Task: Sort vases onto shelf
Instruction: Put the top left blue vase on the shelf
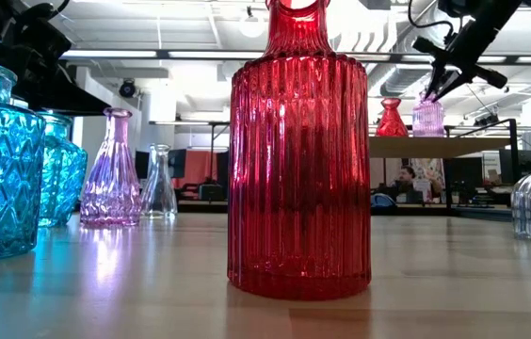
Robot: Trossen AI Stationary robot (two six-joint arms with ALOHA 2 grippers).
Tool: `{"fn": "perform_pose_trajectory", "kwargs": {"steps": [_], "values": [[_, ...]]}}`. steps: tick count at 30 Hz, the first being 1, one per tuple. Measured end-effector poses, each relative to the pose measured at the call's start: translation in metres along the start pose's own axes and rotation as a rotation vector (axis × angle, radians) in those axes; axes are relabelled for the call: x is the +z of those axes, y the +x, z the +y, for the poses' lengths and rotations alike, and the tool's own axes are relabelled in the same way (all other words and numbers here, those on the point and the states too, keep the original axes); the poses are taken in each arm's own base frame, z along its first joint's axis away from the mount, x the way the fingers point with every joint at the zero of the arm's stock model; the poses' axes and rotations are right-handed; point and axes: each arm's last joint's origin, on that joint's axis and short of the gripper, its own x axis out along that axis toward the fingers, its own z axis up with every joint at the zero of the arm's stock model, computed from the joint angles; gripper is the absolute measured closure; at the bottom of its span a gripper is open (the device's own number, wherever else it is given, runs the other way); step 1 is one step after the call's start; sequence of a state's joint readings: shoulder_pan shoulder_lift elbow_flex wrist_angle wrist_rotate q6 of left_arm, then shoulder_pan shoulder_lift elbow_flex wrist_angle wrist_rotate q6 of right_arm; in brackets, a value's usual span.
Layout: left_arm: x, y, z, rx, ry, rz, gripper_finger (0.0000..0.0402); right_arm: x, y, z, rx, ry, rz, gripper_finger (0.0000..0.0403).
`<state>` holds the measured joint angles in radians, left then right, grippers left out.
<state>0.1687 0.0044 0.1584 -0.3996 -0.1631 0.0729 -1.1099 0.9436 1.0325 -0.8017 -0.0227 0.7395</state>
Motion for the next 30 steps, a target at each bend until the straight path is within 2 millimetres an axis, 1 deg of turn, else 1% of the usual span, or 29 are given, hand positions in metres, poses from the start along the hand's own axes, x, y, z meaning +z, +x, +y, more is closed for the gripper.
{"fn": "perform_pose_trajectory", "kwargs": {"steps": [10,16,20,24,30], "values": [[0.0,0.0,0.0,0.0,0.0,0.0,0.03,0.001,0.0,-0.002,-0.003,0.008,-0.001,0.0341],[0.0,0.0,0.0,0.0,0.0,0.0,0.03,0.0,-0.006,0.001,0.067,-0.01,0.014,0.0341],[0.0,0.0,0.0,0.0,-0.001,0.0,0.03,-0.004,-0.02,0.006,0.169,-0.062,-0.004,0.0341],[0.0,0.0,0.0,0.0,0.0,0.0,0.03,-0.01,-0.041,0.009,0.263,-0.143,-0.055,0.0341],[0.0,0.0,0.0,0.0,0.001,0.0,0.03,-0.022,-0.074,0.004,0.33,-0.278,-0.156,0.0341]]}}
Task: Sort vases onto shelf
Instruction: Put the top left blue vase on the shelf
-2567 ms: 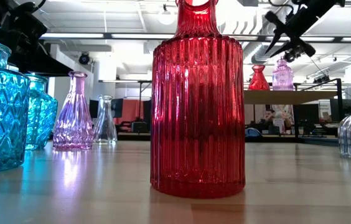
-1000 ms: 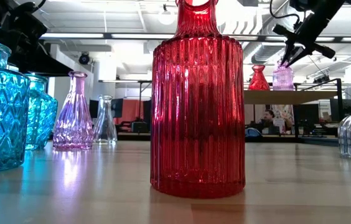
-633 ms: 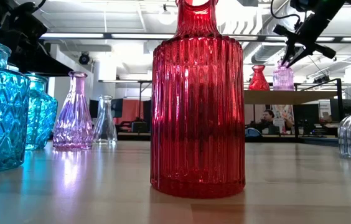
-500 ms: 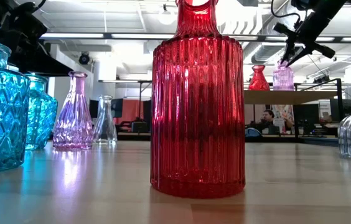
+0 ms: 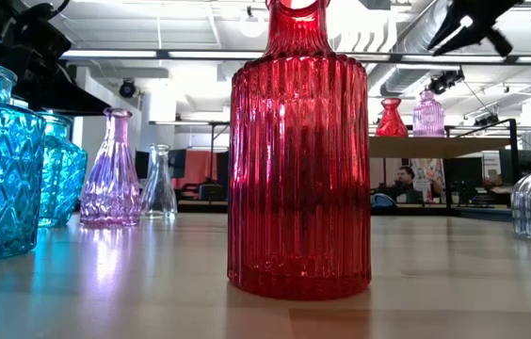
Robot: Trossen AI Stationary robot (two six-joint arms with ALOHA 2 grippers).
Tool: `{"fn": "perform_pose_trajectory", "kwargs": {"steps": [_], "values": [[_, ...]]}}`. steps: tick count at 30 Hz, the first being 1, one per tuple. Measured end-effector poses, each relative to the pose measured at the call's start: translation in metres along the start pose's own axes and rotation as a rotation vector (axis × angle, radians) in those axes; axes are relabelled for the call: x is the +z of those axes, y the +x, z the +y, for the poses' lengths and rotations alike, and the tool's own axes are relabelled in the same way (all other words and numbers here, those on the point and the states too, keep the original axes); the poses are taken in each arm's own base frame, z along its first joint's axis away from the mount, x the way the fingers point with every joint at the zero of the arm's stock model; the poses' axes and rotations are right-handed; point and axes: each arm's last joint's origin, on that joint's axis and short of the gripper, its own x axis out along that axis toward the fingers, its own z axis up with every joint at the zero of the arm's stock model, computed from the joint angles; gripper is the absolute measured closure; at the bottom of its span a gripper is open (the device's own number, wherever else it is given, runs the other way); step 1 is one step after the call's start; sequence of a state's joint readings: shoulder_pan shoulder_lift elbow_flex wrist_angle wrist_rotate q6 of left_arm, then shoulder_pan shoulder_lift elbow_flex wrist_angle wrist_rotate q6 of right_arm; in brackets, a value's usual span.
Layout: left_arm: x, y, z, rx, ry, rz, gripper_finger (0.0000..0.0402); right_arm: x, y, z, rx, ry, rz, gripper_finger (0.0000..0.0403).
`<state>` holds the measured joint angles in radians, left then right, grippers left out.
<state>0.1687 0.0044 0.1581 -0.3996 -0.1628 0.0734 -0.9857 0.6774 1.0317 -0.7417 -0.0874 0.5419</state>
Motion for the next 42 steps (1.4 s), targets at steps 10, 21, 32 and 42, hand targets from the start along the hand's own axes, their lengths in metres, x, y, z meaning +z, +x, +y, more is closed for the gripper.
{"fn": "perform_pose_trajectory", "kwargs": {"steps": [10,21,32,42], "values": [[0.0,0.0,0.0,0.0,-0.001,-0.001,0.03,-0.013,-0.04,0.001,0.044,-0.203,-0.081,0.0341],[0.0,0.0,0.0,0.0,0.0,0.0,0.03,-0.043,-0.032,-0.016,0.144,-0.258,-0.23,0.0341],[0.0,0.0,0.0,0.0,-0.001,0.0,0.03,-0.086,0.001,-0.033,0.48,-0.142,-0.12,0.0341],[0.0,0.0,0.0,0.0,0.0,0.0,0.03,-0.095,0.005,-0.033,0.558,-0.217,-0.037,0.0341]]}}
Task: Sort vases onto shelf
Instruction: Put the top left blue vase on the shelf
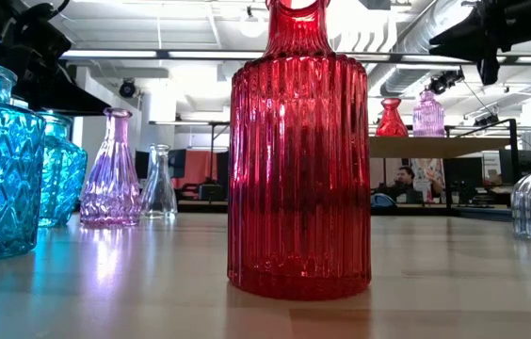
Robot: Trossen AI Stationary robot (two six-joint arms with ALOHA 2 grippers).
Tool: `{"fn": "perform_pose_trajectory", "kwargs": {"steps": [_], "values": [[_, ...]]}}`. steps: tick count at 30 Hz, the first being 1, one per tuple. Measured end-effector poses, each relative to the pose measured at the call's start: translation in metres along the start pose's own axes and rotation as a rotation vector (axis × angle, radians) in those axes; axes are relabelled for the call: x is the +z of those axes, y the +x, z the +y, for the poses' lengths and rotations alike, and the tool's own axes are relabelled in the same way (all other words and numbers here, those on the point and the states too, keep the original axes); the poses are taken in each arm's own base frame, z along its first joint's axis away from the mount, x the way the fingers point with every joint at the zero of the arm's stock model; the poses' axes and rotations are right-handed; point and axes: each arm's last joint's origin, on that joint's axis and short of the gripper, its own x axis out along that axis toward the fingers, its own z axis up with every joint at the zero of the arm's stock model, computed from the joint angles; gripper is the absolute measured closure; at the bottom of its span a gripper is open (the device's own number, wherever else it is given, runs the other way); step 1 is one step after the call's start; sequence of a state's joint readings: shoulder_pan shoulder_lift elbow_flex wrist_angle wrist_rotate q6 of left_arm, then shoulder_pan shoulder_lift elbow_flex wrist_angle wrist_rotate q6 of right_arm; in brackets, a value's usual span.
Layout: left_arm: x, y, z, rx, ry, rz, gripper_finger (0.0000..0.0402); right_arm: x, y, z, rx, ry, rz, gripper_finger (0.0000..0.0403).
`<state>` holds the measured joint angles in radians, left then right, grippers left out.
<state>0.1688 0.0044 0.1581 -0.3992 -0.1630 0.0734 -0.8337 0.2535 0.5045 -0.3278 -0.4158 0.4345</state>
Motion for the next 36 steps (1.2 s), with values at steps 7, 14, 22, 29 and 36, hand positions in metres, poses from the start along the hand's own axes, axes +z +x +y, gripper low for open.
{"fn": "perform_pose_trajectory", "kwargs": {"steps": [7,14,22,29,36], "values": [[0.0,0.0,0.0,-0.001,-0.001,0.0,0.03,-0.02,0.009,-0.01,-0.051,-0.038,0.055,0.0341],[0.0,0.0,0.0,0.0,0.0,0.0,0.03,-0.045,0.027,-0.022,0.028,0.055,-0.025,0.0341],[0.0,0.0,0.0,0.0,0.0,0.0,0.03,-0.056,0.032,-0.024,0.057,0.111,-0.042,0.0341],[0.0,0.0,0.0,0.01,0.152,0.001,0.03,-0.057,0.032,-0.022,0.08,0.136,-0.027,0.0341],[0.0,0.0,0.0,0.007,0.415,-0.001,0.03,-0.057,0.032,-0.022,0.081,0.137,-0.025,0.0341]]}}
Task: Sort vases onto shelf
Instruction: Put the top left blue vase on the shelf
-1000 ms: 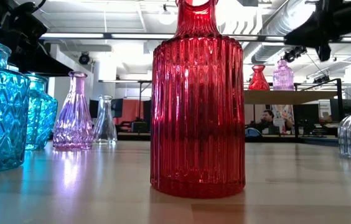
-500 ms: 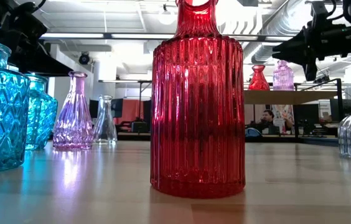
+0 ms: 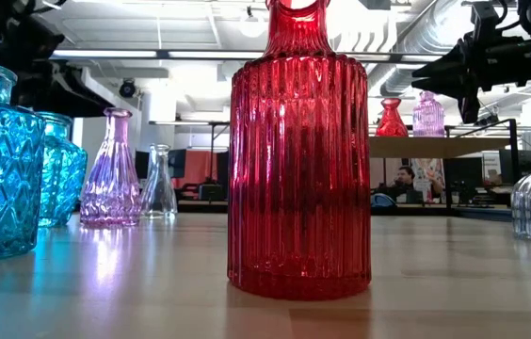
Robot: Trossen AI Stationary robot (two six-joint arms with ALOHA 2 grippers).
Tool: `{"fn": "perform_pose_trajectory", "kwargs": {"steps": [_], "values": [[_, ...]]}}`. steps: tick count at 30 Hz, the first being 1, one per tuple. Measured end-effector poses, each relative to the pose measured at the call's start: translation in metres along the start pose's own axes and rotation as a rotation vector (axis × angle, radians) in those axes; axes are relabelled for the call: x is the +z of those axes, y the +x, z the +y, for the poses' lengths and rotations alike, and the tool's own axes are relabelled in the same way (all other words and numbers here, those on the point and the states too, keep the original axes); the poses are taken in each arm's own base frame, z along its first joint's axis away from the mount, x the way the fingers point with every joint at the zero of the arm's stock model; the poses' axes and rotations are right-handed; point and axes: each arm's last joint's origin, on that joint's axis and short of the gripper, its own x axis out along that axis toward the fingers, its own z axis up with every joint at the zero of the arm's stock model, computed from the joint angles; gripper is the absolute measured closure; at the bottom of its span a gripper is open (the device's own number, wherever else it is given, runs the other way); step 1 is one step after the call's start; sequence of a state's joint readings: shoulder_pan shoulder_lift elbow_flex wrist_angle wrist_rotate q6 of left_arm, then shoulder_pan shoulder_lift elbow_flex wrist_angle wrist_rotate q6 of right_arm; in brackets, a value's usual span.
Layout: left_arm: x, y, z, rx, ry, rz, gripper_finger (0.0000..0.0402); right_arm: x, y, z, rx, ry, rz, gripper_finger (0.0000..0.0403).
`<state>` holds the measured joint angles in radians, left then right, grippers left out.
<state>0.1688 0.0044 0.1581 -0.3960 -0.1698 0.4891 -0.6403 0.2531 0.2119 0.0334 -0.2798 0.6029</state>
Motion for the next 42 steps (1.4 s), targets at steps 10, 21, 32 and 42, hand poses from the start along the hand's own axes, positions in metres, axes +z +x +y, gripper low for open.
{"fn": "perform_pose_trajectory", "kwargs": {"steps": [10,21,32,42], "values": [[0.027,-0.005,0.009,-0.051,-0.065,-0.353,0.03,-0.001,0.0,0.0,-0.005,0.002,0.006,0.0341],[0.049,-0.017,0.025,0.128,-0.211,-0.599,0.03,-0.001,0.0,-0.001,-0.01,0.005,0.014,0.0341],[0.05,-0.014,0.028,0.117,-0.534,-0.523,0.03,-0.001,0.0,-0.001,-0.011,0.005,0.014,0.0341],[0.086,-0.014,0.047,0.061,-0.53,-0.353,0.03,-0.001,0.0,-0.001,-0.011,0.005,0.015,0.0341]]}}
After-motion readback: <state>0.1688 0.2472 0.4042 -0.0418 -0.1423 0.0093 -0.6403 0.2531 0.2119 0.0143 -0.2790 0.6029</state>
